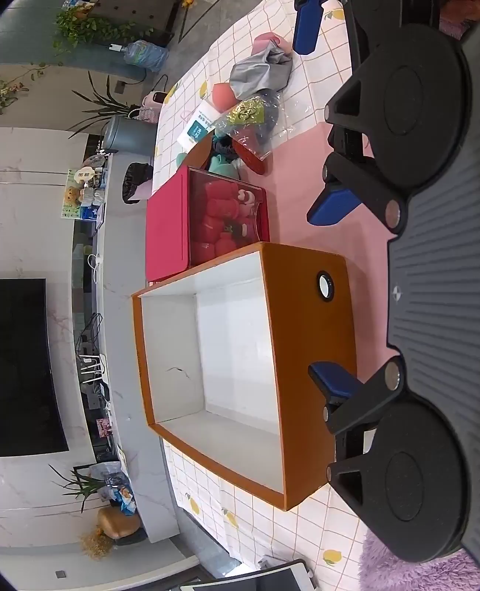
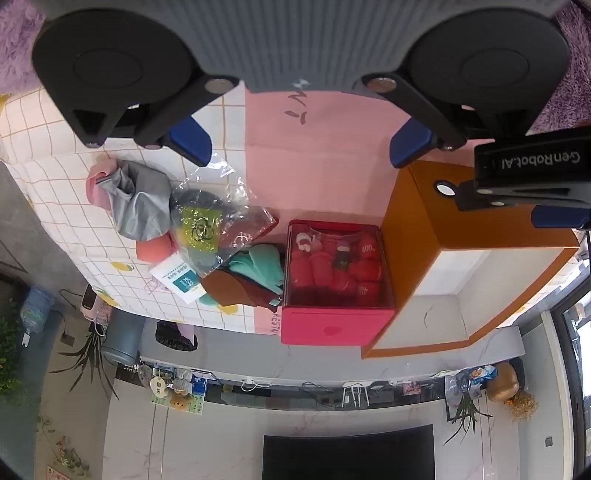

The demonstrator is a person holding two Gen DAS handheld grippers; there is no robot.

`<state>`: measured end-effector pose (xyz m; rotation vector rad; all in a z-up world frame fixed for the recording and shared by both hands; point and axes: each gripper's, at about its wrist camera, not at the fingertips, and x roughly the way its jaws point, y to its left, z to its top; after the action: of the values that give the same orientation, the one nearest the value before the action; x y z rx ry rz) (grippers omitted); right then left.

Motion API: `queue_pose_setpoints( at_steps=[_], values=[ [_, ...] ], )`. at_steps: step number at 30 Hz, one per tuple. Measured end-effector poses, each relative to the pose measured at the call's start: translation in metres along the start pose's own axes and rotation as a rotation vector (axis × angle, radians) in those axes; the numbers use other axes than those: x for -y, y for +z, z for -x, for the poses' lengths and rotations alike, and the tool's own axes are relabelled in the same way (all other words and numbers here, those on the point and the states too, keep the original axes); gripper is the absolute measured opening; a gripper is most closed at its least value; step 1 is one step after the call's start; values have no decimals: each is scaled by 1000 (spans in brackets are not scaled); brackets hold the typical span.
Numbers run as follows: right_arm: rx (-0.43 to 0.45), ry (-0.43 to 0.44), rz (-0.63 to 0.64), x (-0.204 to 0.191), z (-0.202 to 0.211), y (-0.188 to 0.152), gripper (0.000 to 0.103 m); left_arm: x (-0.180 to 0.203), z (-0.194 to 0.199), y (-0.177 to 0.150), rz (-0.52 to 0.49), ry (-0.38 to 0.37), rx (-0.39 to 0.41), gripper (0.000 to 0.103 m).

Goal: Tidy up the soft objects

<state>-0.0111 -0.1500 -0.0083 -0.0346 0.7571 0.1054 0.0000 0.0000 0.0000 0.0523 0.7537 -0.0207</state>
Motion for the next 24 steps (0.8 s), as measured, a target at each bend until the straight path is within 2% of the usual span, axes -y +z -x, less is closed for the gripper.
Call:
queue_pose_setpoints(
  at_steps=[8,24],
  values=[
    [8,0,2,0,2,0,100,-2,2,1,14,-16,8,98],
    [9,-15,14,-2,4,0,100,-1,7,-1,10,-4,28,98]
  ],
)
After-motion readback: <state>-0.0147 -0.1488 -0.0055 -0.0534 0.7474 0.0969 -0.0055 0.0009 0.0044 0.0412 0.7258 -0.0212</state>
